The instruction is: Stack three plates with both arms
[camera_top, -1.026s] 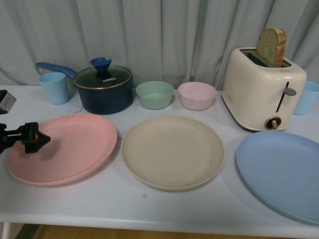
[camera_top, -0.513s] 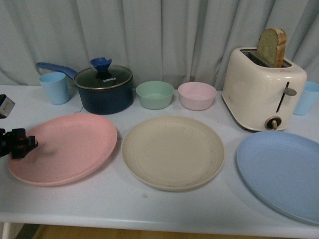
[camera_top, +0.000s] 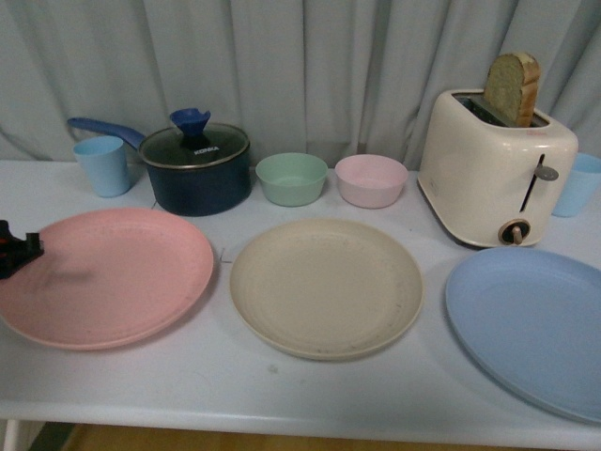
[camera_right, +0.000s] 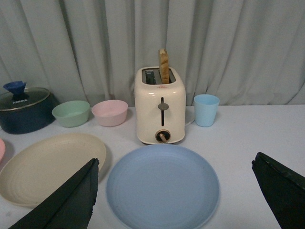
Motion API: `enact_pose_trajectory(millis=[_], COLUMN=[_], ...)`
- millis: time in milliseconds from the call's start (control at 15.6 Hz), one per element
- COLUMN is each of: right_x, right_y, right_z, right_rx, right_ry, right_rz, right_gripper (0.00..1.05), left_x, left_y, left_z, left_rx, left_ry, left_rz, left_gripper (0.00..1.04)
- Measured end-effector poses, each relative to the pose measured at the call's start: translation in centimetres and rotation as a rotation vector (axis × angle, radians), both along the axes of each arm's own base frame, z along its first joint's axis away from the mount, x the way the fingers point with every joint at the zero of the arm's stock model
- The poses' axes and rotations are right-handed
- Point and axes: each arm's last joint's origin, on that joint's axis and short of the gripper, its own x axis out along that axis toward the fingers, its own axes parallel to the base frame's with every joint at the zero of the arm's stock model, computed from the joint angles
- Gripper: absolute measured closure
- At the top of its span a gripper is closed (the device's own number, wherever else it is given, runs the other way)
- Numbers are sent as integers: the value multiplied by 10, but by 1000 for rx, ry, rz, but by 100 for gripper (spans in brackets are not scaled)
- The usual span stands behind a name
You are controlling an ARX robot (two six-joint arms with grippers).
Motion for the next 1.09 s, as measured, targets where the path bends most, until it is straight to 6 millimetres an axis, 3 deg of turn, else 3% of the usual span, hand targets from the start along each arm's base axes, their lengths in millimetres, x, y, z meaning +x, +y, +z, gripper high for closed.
enact_pose_trajectory(millis=[192, 321, 513, 577, 769, 1090], right_x=[0, 0, 0, 0, 0, 0], right_y=[0, 0, 0, 0, 0, 0], right_z=[0, 0, 0, 0, 0, 0], right_rx=[0, 0, 0, 0, 0, 0], right_ry=[0, 0, 0, 0, 0, 0], right_rz=[0, 0, 0, 0, 0, 0], right_gripper=[6, 6, 6, 6, 6, 6], left_x=[-13, -25, -29, -27, -13, 20], left_y=[17, 11, -58, -86, -140, -194], left_z=[44, 78, 108, 108, 105, 55], left_rx=[75, 88, 15, -9, -54, -81], left_ry=[-79, -160, -249, -256, -275, -163], left_rz=[37, 31, -100, -145, -182, -180], left_gripper=[102, 102, 102, 102, 102, 102])
